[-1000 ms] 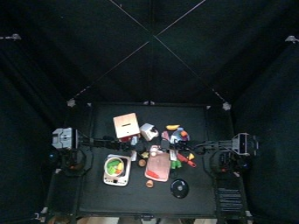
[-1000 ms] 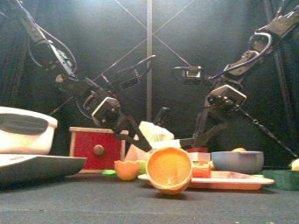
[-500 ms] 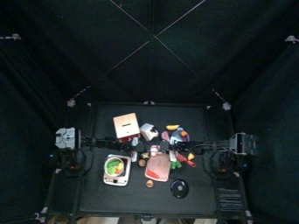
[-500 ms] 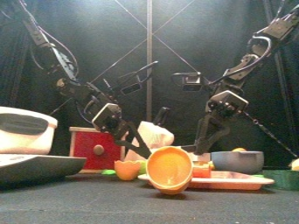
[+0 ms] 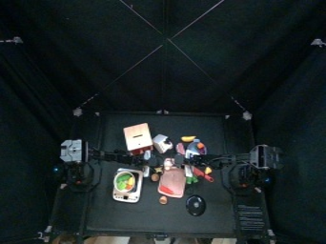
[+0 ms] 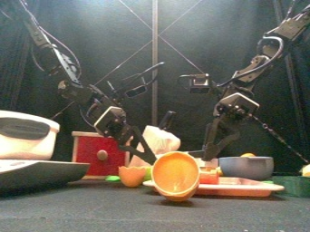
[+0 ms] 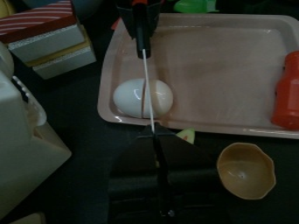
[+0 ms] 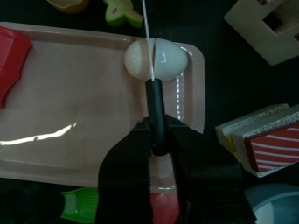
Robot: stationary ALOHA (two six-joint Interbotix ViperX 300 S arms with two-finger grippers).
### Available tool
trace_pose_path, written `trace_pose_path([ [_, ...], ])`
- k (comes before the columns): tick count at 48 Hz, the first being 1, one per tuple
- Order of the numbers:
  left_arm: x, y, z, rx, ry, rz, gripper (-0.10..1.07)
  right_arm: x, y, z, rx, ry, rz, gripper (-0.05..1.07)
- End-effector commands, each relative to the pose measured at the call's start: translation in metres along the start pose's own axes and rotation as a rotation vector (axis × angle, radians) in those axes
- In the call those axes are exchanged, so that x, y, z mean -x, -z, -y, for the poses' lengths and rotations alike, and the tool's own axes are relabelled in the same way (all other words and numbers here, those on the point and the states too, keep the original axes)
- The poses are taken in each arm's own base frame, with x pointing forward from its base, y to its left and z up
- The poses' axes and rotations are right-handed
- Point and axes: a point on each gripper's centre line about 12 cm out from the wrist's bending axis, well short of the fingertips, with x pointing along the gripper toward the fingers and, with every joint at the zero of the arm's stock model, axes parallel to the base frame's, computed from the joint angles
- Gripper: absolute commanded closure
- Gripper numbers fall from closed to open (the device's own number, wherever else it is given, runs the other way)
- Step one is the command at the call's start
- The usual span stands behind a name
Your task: Cut egg
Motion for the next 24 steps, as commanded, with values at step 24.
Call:
trace_pose_path([
  [24,0.0071,-0.0003,-0.0136,0.002,-0.029,-0.004,0.85,0.0056,-0.0080,0.0025,0.001,0.008,0.031,0.63],
])
